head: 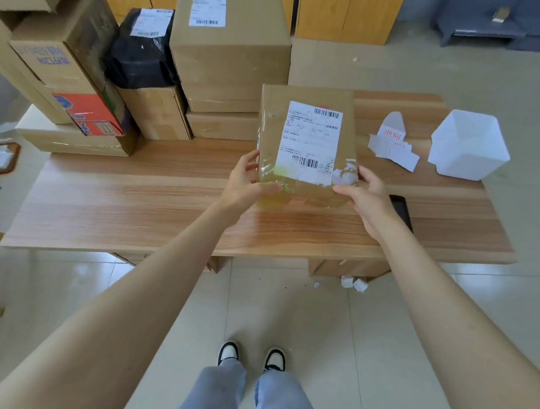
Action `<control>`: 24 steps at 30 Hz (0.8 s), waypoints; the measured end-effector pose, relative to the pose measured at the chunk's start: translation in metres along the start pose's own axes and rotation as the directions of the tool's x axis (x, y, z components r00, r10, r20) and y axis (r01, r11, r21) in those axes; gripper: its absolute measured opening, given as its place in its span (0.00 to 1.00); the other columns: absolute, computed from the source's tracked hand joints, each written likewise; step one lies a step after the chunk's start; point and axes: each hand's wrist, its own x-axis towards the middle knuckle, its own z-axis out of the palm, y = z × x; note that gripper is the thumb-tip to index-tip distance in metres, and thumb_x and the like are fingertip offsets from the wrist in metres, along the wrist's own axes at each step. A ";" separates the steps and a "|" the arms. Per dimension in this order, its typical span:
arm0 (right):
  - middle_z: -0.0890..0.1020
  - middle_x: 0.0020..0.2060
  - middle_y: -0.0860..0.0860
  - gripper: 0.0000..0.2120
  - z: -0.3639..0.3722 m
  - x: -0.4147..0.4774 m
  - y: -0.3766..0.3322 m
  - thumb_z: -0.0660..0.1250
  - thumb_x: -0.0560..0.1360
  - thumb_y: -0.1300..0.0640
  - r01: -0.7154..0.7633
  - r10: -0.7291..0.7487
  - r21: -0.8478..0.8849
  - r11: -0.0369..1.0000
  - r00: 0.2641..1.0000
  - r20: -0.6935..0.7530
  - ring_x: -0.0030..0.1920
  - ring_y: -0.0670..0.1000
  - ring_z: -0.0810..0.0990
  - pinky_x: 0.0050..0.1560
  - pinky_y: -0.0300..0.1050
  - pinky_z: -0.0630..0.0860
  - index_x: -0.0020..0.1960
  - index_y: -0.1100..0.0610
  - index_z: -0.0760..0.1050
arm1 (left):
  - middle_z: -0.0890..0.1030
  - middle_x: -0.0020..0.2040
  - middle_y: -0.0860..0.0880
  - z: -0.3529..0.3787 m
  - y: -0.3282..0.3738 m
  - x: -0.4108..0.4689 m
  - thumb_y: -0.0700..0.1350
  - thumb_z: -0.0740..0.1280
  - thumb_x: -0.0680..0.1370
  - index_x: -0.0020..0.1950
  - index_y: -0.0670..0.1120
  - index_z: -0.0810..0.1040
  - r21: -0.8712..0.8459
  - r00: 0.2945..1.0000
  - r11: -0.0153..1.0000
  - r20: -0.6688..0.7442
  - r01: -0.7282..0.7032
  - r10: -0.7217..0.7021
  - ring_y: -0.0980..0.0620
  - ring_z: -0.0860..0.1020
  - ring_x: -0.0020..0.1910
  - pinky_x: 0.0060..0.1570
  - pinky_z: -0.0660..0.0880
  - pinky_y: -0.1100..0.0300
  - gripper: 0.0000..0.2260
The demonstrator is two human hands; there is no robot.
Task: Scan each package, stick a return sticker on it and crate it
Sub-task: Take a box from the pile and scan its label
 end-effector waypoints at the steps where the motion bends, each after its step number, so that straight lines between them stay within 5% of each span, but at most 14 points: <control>1: 0.75 0.65 0.50 0.36 0.002 0.000 0.005 0.73 0.70 0.64 -0.017 0.017 -0.015 1.000 1.000 0.004 0.63 0.50 0.74 0.68 0.52 0.69 0.74 0.53 0.64 | 0.70 0.63 0.53 0.000 -0.006 0.000 0.35 0.75 0.68 0.75 0.49 0.60 0.002 1.000 1.000 -0.002 0.017 -0.017 0.50 0.76 0.58 0.47 0.75 0.60 0.39; 5: 0.71 0.68 0.51 0.37 0.010 0.005 0.016 0.72 0.71 0.65 -0.056 0.057 -0.061 0.997 0.998 0.014 0.65 0.51 0.72 0.67 0.48 0.68 0.75 0.55 0.60 | 0.71 0.64 0.52 -0.001 -0.028 0.006 0.36 0.75 0.69 0.74 0.45 0.61 0.029 0.993 0.993 -0.030 0.115 -0.114 0.52 0.76 0.54 0.55 0.73 0.55 0.38; 12: 0.73 0.63 0.49 0.34 0.024 0.015 0.021 0.71 0.72 0.66 -0.102 0.104 -0.126 0.987 0.995 0.009 0.58 0.48 0.72 0.64 0.47 0.70 0.74 0.56 0.62 | 0.73 0.64 0.50 -0.007 -0.046 0.022 0.36 0.75 0.69 0.73 0.43 0.62 0.038 0.981 0.981 -0.032 0.191 -0.190 0.50 0.76 0.56 0.44 0.74 0.61 0.36; 17: 0.74 0.59 0.47 0.32 0.030 0.022 0.026 0.71 0.72 0.66 -0.128 0.131 -0.120 0.984 0.991 0.014 0.57 0.48 0.74 0.63 0.46 0.70 0.72 0.56 0.64 | 0.72 0.65 0.52 -0.012 -0.052 0.034 0.38 0.75 0.69 0.72 0.44 0.64 0.074 0.977 0.974 -0.038 0.214 -0.212 0.49 0.75 0.60 0.56 0.74 0.54 0.34; 24: 0.74 0.61 0.48 0.33 0.040 0.028 0.038 0.72 0.72 0.64 -0.151 0.153 -0.084 0.985 0.988 0.019 0.60 0.49 0.73 0.62 0.46 0.69 0.73 0.53 0.64 | 0.72 0.66 0.51 -0.018 -0.060 0.040 0.37 0.74 0.71 0.73 0.45 0.63 0.059 0.966 0.965 -0.029 0.257 -0.256 0.50 0.76 0.56 0.42 0.73 0.63 0.33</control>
